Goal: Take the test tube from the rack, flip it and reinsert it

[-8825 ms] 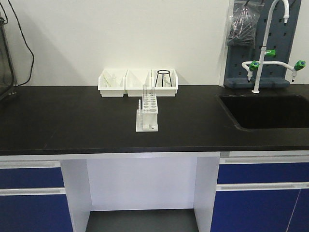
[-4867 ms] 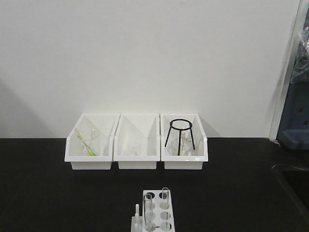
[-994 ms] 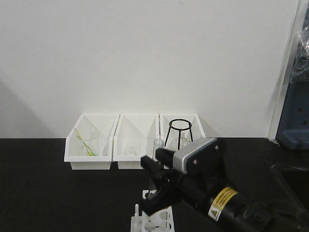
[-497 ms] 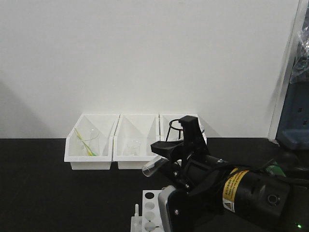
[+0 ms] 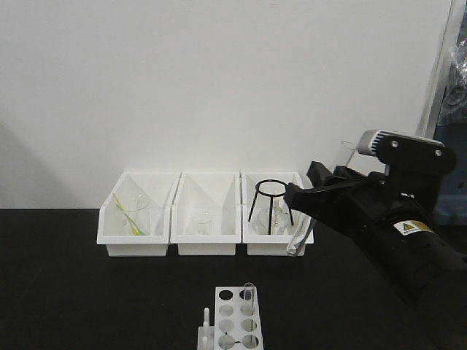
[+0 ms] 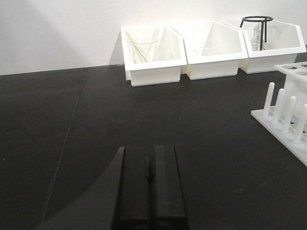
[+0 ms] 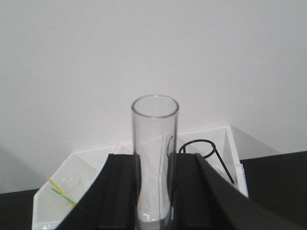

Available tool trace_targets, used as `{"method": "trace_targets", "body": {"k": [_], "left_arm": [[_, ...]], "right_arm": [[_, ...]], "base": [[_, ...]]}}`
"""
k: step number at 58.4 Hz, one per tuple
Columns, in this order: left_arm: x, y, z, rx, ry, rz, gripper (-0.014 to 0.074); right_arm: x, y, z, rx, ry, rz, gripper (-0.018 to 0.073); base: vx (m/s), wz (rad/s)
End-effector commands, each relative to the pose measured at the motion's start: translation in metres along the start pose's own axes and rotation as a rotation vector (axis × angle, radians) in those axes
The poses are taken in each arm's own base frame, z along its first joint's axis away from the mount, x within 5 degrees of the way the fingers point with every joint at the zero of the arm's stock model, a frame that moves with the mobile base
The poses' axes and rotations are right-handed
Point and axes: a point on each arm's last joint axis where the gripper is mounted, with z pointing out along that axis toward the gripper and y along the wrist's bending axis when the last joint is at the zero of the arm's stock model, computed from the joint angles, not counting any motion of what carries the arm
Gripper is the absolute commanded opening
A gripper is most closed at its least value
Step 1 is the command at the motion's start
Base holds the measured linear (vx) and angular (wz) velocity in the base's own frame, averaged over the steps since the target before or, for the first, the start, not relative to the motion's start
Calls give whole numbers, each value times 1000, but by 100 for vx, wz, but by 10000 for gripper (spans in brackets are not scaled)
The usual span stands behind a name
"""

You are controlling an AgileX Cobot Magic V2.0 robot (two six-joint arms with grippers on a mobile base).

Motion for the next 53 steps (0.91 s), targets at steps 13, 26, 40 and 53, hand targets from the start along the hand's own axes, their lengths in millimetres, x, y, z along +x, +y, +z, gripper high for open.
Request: {"method": "trace_targets", "body": {"k": [13, 26, 40, 53], "left_arm": [[-9, -1, -1, 13, -90, -13, -7], [-9, -1, -1, 13, -90, -13, -7], [-9, -1, -1, 13, -90, -13, -7], [-9, -1, -1, 13, -90, -13, -7]], "right_arm": [[1, 19, 4, -169, 20, -289, -11], [21, 26, 15, -229, 47, -329, -11], [45, 49, 21, -371, 51, -334, -11], [55, 58, 23, -489, 17, -327, -11]], "base": [[0, 0], [0, 0], [0, 0], [0, 0]]}}
